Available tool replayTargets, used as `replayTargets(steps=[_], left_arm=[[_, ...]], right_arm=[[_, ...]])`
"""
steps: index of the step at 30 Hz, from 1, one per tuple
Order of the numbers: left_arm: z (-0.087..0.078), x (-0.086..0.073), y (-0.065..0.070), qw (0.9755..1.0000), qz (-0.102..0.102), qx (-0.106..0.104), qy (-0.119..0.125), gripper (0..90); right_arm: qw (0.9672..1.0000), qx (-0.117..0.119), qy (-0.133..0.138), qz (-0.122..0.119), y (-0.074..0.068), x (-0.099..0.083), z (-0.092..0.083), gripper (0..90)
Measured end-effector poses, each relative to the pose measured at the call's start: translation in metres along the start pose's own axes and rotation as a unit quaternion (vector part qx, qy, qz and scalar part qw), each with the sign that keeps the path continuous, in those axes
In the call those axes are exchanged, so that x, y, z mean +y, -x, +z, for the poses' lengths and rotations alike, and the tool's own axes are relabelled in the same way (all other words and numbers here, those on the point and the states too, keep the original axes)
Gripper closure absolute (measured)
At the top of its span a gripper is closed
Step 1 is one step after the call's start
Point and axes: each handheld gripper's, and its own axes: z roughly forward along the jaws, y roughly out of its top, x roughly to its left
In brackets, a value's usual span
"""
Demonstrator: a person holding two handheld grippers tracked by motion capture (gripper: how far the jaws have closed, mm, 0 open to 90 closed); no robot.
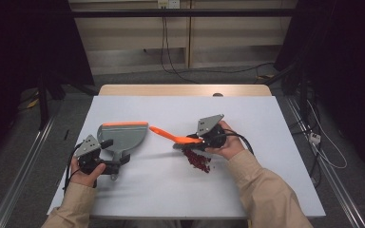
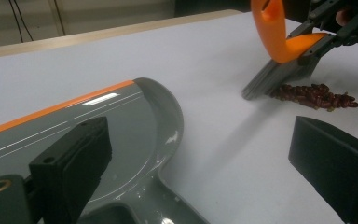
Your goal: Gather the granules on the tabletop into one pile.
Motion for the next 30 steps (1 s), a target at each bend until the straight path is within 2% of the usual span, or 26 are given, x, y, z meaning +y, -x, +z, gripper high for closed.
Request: replayTargets(steps=[10,15,21,23,24,30], left_arm=[[0.0,0.0,0.0,1.0,0.001,0.0,0.0,5.6],[0.0,0.0,0.001,1.0,0.001,0.0,0.0,5.6],[0.0,0.0,0.001,1.0,0.001,-0.001,0.0,5.6],[0.0,0.0,0.001,1.0,0.003,-0.002,0.0,5.6],[0.001,0.0,0.001,1.0,0.002,-0.002,0.0,5.6],[0.001,0.0,0.002,1.0,0.005,-0.002,-0.002,5.6]], right_arm=[[0.9999,0.006,0.009,0.012,-0.005,-0.004,-0.009,71.4],[0.9984,-0.022,0.029,0.044,-0.001,-0.004,-0.015,71.4],[0.995,-0.063,0.012,0.076,0.002,-0.015,-0.023,71.4],[0.9941,-0.064,0.008,0.087,0.001,-0.021,-0.022,71.3],[0.9932,-0.058,0.017,0.099,-0.001,-0.023,-0.023,71.4],[0.9961,-0.052,0.004,0.071,-0.017,-0.012,-0.018,71.4]])
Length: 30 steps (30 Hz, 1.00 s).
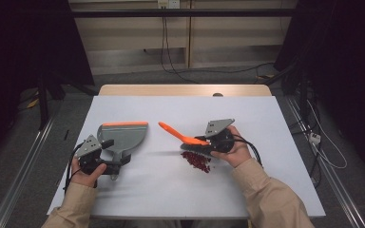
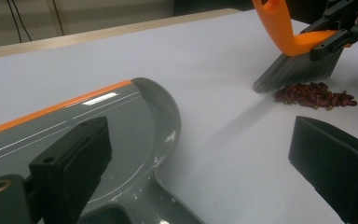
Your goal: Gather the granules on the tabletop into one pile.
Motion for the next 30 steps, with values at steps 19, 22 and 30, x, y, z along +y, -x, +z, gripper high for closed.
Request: replayTargets(steps=[19,22,30], left_arm=[[-0.002,0.001,0.0,1.0,-0.002,-0.002,0.005,5.6],[-0.001,0.001,0.001,1.0,-0.002,-0.002,0.004,5.6],[0.001,0.001,0.002,1.0,-0.003,-0.004,0.001,5.6]], right_arm=[[0.9863,-0.09,0.052,0.129,-0.018,-0.019,-0.036,71.3],[0.9789,-0.105,0.063,0.164,-0.026,-0.027,-0.04,71.4],[0.968,-0.146,0.087,0.185,-0.036,-0.031,-0.027,71.3]])
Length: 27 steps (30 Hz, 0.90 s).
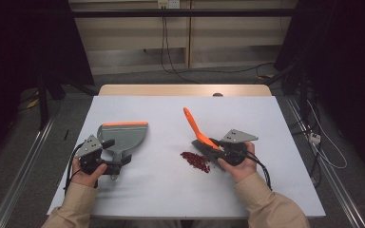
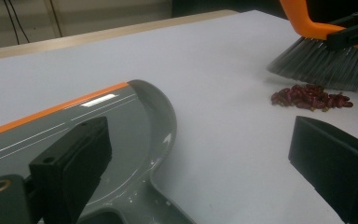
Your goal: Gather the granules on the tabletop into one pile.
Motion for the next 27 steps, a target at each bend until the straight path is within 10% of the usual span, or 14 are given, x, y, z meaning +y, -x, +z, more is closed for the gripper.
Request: replayTargets(steps=[13,27], left_arm=[[-0.001,0.0,-0.001,1.0,0.002,0.001,0.0,5.6],[-0.004,0.003,0.002,0.9999,0.002,-0.008,0.01,5.6]], right_arm=[[0.9998,-0.002,0.011,0.016,-0.011,0.014,0.021,71.3],[0.9954,-0.08,-0.01,0.052,0.0,0.017,-0.003,71.3]])
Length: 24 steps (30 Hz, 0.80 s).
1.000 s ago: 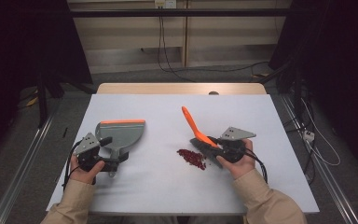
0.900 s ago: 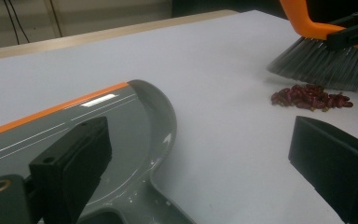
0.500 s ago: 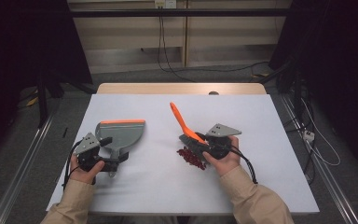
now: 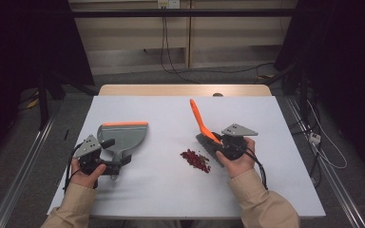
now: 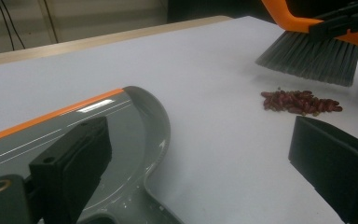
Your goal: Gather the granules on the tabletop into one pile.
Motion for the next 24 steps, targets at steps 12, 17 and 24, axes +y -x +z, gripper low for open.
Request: replayTargets(steps=[12,17,24], left_arm=[[0.001,0.0,0.001,1.0,0.0,-0.001,-0.003,5.6],[0.002,0.0,0.0,1.0,0.0,0.0,-0.005,5.6],[0.002,-0.001,0.001,1.0,0.002,-0.001,-0.005,5.6]], right_arm=[[0.9984,-0.032,-0.046,0.011,0.019,-0.011,-0.003,71.1],[0.9967,-0.027,-0.074,0.017,0.018,-0.007,-0.008,65.8],[0.9914,-0.032,-0.127,0.001,0.016,0.002,-0.013,62.7]])
